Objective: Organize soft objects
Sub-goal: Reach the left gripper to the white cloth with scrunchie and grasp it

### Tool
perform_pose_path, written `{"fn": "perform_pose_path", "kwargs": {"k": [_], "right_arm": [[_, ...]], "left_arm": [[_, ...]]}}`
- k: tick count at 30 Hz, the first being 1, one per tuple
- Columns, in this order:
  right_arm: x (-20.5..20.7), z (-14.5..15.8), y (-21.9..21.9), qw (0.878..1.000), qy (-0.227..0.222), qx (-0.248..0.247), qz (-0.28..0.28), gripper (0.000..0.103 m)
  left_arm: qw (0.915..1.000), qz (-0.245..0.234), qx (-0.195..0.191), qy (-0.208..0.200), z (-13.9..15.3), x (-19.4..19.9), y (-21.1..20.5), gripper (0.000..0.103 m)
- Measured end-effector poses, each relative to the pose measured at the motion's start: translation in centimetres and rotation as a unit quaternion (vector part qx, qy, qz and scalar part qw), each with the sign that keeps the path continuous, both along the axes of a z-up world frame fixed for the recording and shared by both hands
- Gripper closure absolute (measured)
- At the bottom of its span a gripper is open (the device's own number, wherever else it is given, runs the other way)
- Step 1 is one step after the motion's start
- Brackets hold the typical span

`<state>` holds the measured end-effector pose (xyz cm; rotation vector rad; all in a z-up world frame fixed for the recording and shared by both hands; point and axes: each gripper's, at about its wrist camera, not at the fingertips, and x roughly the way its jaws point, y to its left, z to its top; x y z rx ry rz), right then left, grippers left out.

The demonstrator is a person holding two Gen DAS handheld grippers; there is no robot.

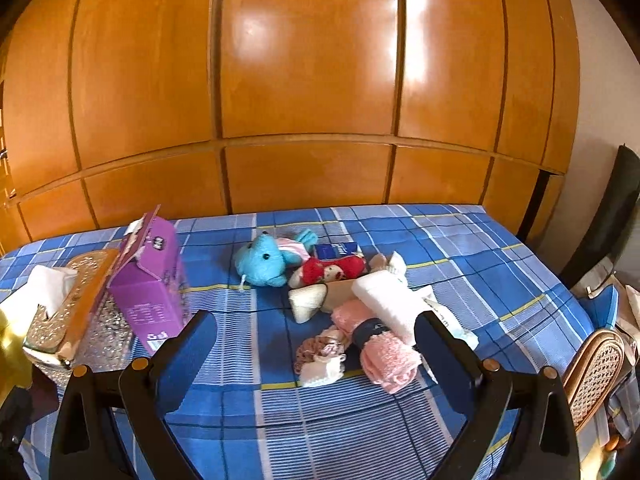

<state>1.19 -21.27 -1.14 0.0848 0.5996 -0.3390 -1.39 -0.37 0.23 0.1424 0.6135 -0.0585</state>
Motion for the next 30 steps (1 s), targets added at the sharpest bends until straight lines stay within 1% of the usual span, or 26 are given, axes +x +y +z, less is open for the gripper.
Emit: {"fn": "perform_pose_path", "kwargs": {"k": [8,18,22,26,28,30], "right_arm": [[0.4,-0.4,-2.4,1.000,0.003,0.006,-0.022,0.002],[1.2,-0.9,-7.7,0.997,0.007,0.025,-0.071,0.002],[1.5,-1.1,-10.2,0.995,0.006,0.042,-0.095,0.002],[1.7,-1.4,-12.7,0.990,0.000,0.071,-0.123,0.002],[1.6,-1.5,-13.9,0.987,-0.006,0.083,-0.138,0.002],[1.4,-1.6,-15.2,0.983,-0.017,0.101,-0.153,0.002]], "left_arm": [[0.9999,-0.013,0.007,0.004,-0.2,0.0,-0.9,0.000],[0.9992,-0.033,0.020,0.014,-0.7,0.3,-2.3,0.000],[0.9985,-0.045,0.024,0.018,-0.8,0.5,-3.0,0.000],[0.9977,-0.059,0.028,0.019,-0.9,0.5,-3.8,0.000],[0.9967,-0.073,0.023,0.025,-0.9,0.6,-4.2,0.000],[0.9945,-0.098,0.011,0.037,-0.6,0.8,-4.6,0.000]]}}
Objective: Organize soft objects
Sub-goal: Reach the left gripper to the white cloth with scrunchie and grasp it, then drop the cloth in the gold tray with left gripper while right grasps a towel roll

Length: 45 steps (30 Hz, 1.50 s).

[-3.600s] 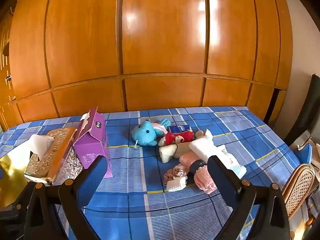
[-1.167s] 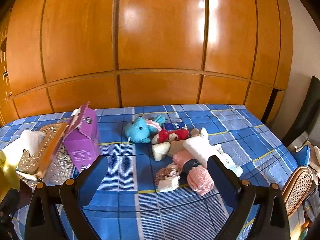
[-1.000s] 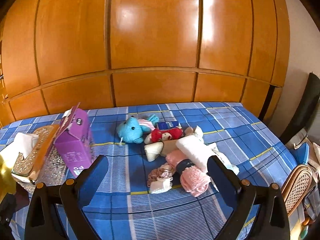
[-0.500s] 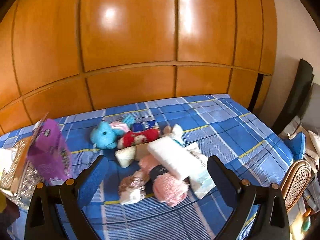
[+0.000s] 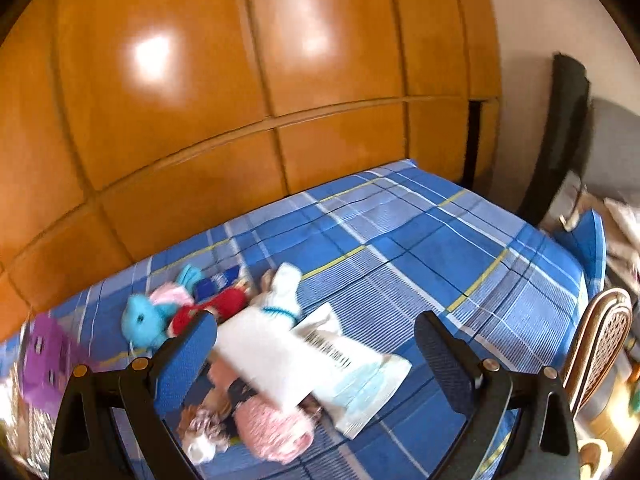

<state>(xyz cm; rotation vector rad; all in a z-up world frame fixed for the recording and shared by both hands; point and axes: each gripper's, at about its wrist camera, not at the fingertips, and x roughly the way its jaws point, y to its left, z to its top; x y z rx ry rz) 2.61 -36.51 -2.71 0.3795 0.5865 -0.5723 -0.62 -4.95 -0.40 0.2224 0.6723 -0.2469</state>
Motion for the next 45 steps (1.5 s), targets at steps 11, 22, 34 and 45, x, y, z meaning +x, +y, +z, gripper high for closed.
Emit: {"fn": "perform_pose_path", "kwargs": {"k": [11,22,34,45], "right_arm": [[-1.5,-2.0,-5.5,0.990,-0.041,0.128,-0.052,0.002],[-0.9,-2.7,-5.3,0.987,-0.039,0.151,-0.022,0.002],[0.2,-3.4,-5.2,0.985,-0.019,0.173,0.002,0.017],[7.7,-5.0,-0.2,0.972,0.172,0.045,0.157,0.015]], "left_arm": [[0.9838,-0.162,-0.012,0.075,-0.4,4.0,-8.2,0.007],[0.9618,-0.218,0.022,0.164,-6.3,10.5,-17.1,0.032],[0.9538,-0.208,-0.013,0.216,-10.5,12.2,-16.5,0.067],[0.9563,-0.199,-0.014,0.214,-10.2,9.3,-12.0,0.067]]}}
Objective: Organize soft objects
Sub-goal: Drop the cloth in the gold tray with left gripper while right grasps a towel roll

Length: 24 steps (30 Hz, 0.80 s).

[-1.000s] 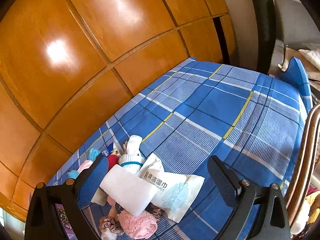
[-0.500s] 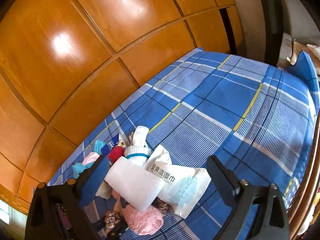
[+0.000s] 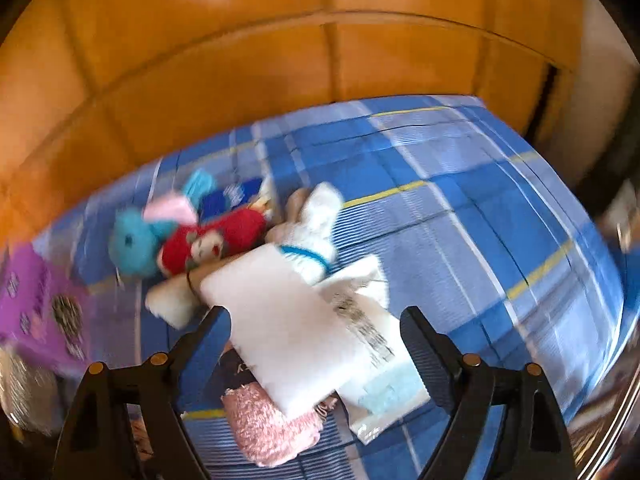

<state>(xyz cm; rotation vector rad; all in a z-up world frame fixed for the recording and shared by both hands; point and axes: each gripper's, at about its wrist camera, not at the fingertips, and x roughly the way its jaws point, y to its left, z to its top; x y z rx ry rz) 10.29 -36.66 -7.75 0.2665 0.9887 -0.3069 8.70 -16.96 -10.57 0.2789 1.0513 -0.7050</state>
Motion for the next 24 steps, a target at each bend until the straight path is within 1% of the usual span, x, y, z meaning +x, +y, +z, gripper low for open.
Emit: {"fn": "perform_pose_path", "kwargs": {"k": [3,7,9,11,12,14,15,17,19,21,22,24], "right_arm": [[1.1,-1.0,0.7,0.999,0.028,-0.010,0.029,0.015],[1.1,-2.0,0.0,0.999,0.029,0.031,0.021,0.015],[1.0,-2.0,0.0,0.999,0.026,0.038,0.020,0.018],[1.0,-2.0,0.0,0.999,0.020,0.035,0.019,0.035],[0.9,-1.8,0.1,0.999,0.020,0.031,0.017,0.038],[0.8,-1.7,0.0,0.999,0.017,0.029,0.012,0.049],[0.8,-1.6,-0.2,0.999,0.014,0.028,0.008,0.050],[0.7,-1.4,-0.3,1.000,0.007,0.023,0.003,0.057],[0.7,-1.3,-0.4,1.000,0.004,0.023,0.002,0.058],[0.7,-1.2,-0.3,1.000,0.002,0.024,0.006,0.060],[0.7,-1.2,-0.2,1.000,0.002,0.022,0.008,0.062],[0.8,-1.2,0.1,1.000,0.003,0.019,0.015,0.065]], "left_arm": [[0.9999,0.000,-0.011,-0.007,1.2,-0.2,0.6,0.067],[0.9993,-0.004,-0.026,-0.026,3.8,0.1,0.3,0.067],[0.9986,-0.006,-0.036,-0.039,5.5,0.6,0.0,0.067],[0.9981,-0.005,-0.043,-0.044,6.8,1.4,-0.6,0.067],[0.9978,-0.003,-0.047,-0.047,7.6,2.0,-0.9,0.067],[0.9970,0.000,-0.051,-0.058,8.9,3.0,-1.3,0.067],[0.9964,0.006,-0.053,-0.065,9.8,3.7,-1.4,0.067],[0.9949,0.022,-0.060,-0.078,11.5,5.5,-1.4,0.067],[0.9922,0.047,-0.065,-0.096,13.4,7.5,-0.6,0.067],[0.9882,0.084,-0.068,-0.108,15.1,9.7,1.1,0.067],[0.9856,0.104,-0.069,-0.114,15.9,10.7,2.3,0.067],[0.9774,0.151,-0.061,-0.135,17.0,12.8,5.3,0.067]]}}
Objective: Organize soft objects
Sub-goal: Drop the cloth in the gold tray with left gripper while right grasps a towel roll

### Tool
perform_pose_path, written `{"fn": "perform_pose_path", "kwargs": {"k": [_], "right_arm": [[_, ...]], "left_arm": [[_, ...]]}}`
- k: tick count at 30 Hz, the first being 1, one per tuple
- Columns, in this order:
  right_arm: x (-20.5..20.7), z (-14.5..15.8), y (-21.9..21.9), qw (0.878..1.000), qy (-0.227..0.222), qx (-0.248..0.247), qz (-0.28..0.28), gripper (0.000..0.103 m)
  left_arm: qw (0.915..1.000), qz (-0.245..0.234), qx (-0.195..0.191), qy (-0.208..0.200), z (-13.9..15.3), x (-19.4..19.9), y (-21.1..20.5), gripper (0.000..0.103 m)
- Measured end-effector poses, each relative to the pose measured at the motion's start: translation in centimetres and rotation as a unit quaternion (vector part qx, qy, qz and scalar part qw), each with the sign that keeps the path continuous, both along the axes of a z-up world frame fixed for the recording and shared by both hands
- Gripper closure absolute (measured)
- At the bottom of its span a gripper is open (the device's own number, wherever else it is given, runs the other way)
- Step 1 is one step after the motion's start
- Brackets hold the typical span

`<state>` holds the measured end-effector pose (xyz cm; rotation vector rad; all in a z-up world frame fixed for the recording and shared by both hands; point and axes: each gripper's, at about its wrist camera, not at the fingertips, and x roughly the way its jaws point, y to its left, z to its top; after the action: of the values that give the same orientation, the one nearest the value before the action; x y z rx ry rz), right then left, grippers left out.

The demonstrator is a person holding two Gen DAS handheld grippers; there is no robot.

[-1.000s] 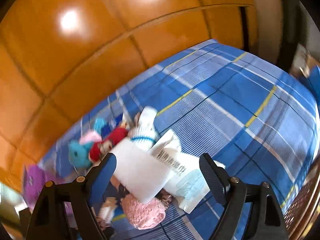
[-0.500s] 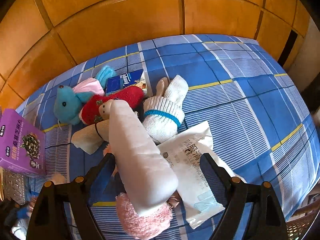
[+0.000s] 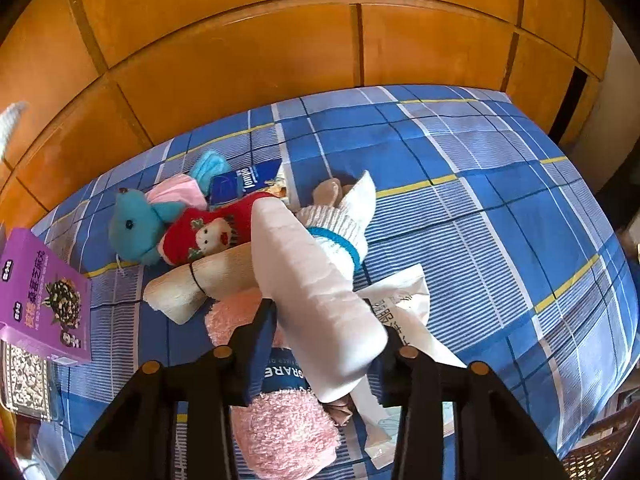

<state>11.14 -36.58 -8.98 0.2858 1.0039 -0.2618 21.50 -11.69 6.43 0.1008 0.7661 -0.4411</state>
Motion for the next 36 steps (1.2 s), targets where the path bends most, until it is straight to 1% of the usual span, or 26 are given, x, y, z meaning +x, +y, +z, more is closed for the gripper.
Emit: {"fn": "perform_pose_path", "kwargs": {"k": [2,3,4,6,7,8,10,11,13,15,18,21,23,25,28,31,34,36], "right_arm": [[0.1,0.0,0.1,1.000,0.001,0.000,0.005,0.067],[0.1,0.0,0.2,1.000,0.001,-0.001,0.005,0.068],[0.1,0.0,0.2,1.000,0.000,-0.001,0.005,0.068],[0.1,0.0,0.2,1.000,-0.001,-0.001,0.005,0.069],[0.1,0.0,0.3,1.000,-0.001,-0.001,0.006,0.069],[0.1,0.0,0.3,1.000,-0.001,-0.001,0.006,0.070],[0.1,0.0,0.4,1.000,-0.003,-0.002,0.008,0.071],[0.1,0.1,0.5,1.000,-0.004,-0.002,0.009,0.072],[0.1,0.1,0.6,1.000,-0.005,-0.002,0.012,0.074],[0.1,0.1,0.7,1.000,-0.006,-0.003,0.016,0.076],[0.0,0.2,0.9,1.000,-0.010,-0.003,0.021,0.078],[0.1,0.2,1.3,1.000,-0.009,-0.008,0.027,0.081],[0.1,0.1,1.6,0.999,-0.007,-0.017,0.030,0.082],[0.2,0.1,2.0,0.999,-0.007,-0.028,0.035,0.084],[0.3,0.1,2.8,0.998,-0.004,-0.049,0.045,0.085],[0.3,0.0,3.2,0.997,-0.001,-0.062,0.051,0.085],[0.3,-0.1,3.3,0.996,0.002,-0.069,0.051,0.085],[0.4,-0.2,3.4,0.996,0.004,-0.072,0.050,0.085]], "left_arm": [[0.9989,0.047,0.002,-0.005,0.3,1.7,3.4,0.067],[0.9972,0.074,0.007,-0.007,0.3,2.3,5.5,0.067],[0.9957,0.091,0.012,-0.010,0.2,2.7,6.8,0.067],[0.9904,0.136,0.021,-0.012,-0.2,3.2,10.6,0.067],[0.9857,0.166,0.026,-0.009,-0.7,3.2,13.3,0.067],[0.9822,0.186,0.029,-0.007,-1.1,3.1,15.1,0.067],[0.9737,0.226,0.031,-0.001,-2.3,2.2,19.0,0.067],[0.9677,0.249,0.037,-0.001,-3.0,1.5,21.1,0.067],[0.9601,0.277,0.041,0.005,-4.4,-0.2,24.1,0.066],[0.9530,0.301,0.027,0.024,-6.4,-2.5,27.2,0.066],[0.9433,0.328,0.020,0.046,-9.7,-6.3,30.1,0.066],[0.9412,0.331,0.024,0.062,-12.6,-9.5,30.4,0.066],[0.9425,0.324,0.027,0.077,-14.7,-11.5,30.2,0.065],[0.9440,0.319,0.029,0.080,-16.2,-13.4,29.6,0.064],[0.9464,0.312,0.032,0.078,-17.0,-15.2,28.6,0.057],[0.9482,0.307,0.038,0.072,-17.5,-16.3,28.3,0.056],[0.9498,0.304,0.044,0.060,-17.2,-17.2,28.1,0.054],[0.9500,0.305,0.043,0.052,-16.7,-17.6,28.2,0.048]]}}
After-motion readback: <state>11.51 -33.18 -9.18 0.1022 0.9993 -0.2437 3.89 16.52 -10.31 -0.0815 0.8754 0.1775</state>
